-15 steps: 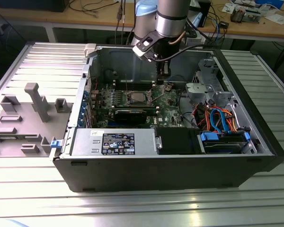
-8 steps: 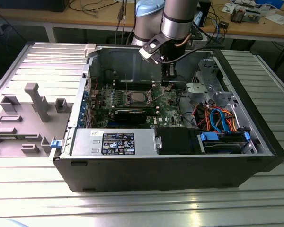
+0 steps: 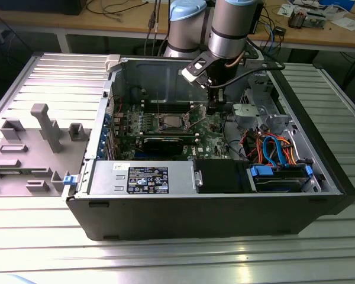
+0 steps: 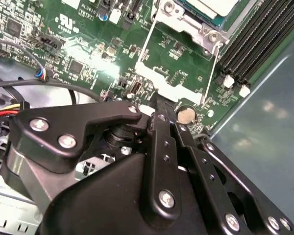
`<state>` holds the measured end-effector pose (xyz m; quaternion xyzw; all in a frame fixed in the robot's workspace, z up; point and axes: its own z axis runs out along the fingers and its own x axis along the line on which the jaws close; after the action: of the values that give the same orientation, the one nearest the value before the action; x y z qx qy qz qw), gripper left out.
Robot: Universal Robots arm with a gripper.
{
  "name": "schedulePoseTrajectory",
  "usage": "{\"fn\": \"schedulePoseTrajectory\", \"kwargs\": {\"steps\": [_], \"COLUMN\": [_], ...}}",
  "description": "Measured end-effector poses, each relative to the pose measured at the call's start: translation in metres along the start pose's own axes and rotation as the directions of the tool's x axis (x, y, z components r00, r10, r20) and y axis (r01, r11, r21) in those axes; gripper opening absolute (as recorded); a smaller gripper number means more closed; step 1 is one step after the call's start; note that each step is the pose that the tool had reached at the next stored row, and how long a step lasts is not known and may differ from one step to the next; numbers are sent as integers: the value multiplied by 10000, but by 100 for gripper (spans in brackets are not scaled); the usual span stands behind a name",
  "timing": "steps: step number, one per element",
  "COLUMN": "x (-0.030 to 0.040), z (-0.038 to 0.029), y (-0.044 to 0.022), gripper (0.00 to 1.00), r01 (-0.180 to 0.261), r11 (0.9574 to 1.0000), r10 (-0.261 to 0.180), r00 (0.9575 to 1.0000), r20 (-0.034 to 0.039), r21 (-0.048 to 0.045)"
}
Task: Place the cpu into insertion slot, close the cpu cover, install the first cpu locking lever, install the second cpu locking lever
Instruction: 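Close the cpu cover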
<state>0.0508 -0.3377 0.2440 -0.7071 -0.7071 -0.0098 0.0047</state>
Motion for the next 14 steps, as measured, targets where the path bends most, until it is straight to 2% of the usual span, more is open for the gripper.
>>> {"fn": "schedulePoseTrajectory", "kwargs": {"steps": [1, 2, 4, 6, 14], "x": [0, 0, 0, 0, -1], "z": [0, 0, -1, -4, -4], "y": [-3, -32, -56, -82, -98], "gripper": [11, 11, 11, 11, 11], "r01": [-1, -1, -1, -1, -3], "r11": [10000, 10000, 10000, 10000, 10000], "r10": [1, 1, 1, 1, 3], "r00": [10000, 10000, 10000, 10000, 10000], "r20": [-10, -52, -74, -86, -86], "r21": [0, 0, 0, 0, 0]}}
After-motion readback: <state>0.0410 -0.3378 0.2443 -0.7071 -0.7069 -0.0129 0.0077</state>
